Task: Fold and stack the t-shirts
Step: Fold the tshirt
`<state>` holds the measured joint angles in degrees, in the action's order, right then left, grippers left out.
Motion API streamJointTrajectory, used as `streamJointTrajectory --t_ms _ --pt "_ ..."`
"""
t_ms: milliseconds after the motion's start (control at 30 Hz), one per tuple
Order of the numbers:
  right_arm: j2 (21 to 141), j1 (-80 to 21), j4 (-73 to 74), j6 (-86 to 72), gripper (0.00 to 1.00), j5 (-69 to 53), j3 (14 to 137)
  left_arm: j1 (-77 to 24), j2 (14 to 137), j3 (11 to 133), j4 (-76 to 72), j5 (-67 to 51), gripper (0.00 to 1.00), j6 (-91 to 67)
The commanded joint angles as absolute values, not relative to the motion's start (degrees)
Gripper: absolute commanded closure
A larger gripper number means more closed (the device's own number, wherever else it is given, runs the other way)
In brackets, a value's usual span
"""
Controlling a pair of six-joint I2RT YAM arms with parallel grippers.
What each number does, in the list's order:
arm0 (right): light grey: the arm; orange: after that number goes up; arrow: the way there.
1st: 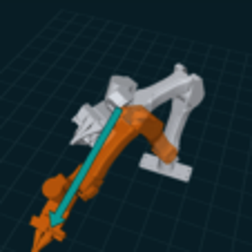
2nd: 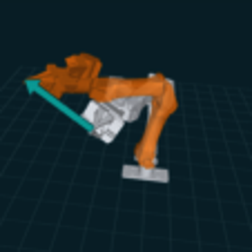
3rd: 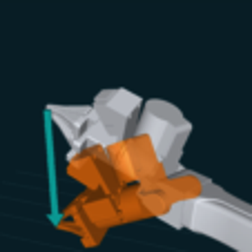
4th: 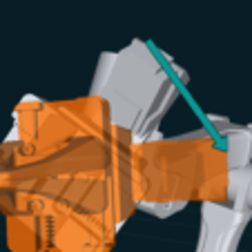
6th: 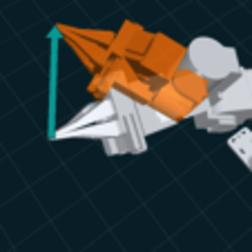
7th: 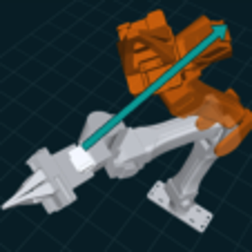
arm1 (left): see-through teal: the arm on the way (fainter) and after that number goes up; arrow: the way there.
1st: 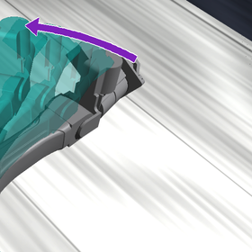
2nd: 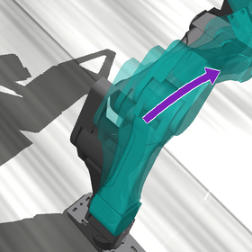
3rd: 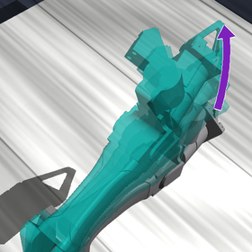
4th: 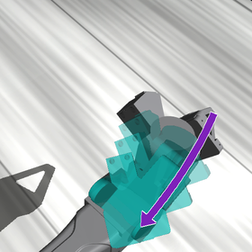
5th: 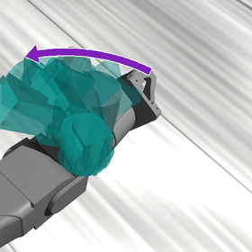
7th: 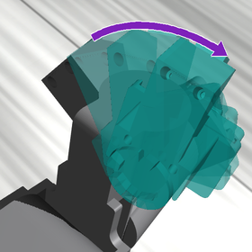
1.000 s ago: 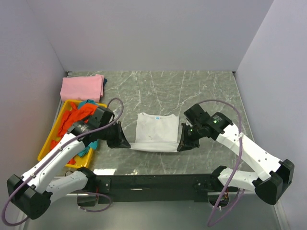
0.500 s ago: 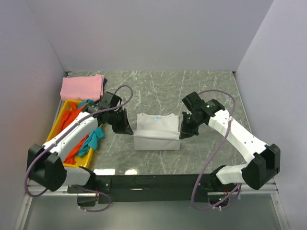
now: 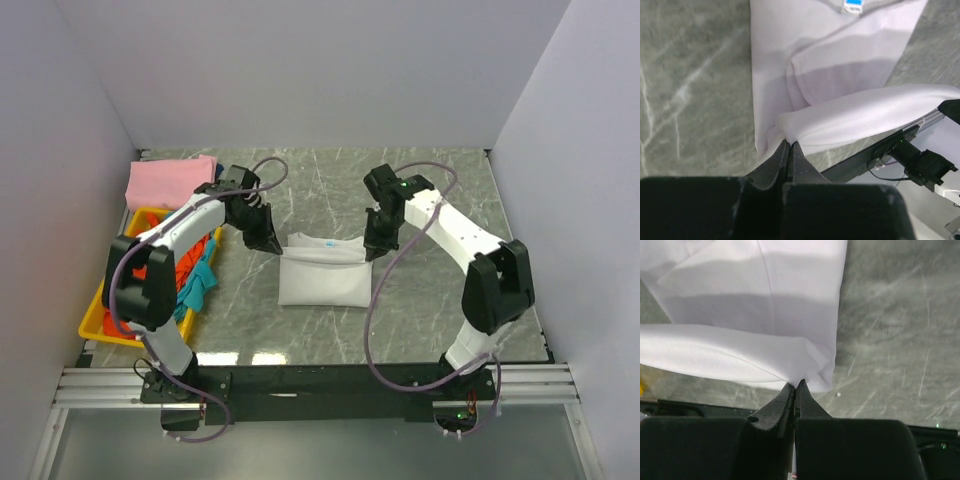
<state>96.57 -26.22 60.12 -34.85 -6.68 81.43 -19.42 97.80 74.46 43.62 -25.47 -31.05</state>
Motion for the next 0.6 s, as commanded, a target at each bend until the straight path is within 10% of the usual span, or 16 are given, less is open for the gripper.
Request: streamJointTrajectory --t_ms 0,567 --pt "100.19 -24.7 58.27 -32.17 1.0 -4.48 85.6 -18.72 101.23 78.13 41.66 -27.42 1.0 -28.13" --pt "112.5 -20.13 58.62 -28.04 1.0 -4.22 93.6 -16.88 114.08 88.86 40.17 -29.44 1.0 -29.0"
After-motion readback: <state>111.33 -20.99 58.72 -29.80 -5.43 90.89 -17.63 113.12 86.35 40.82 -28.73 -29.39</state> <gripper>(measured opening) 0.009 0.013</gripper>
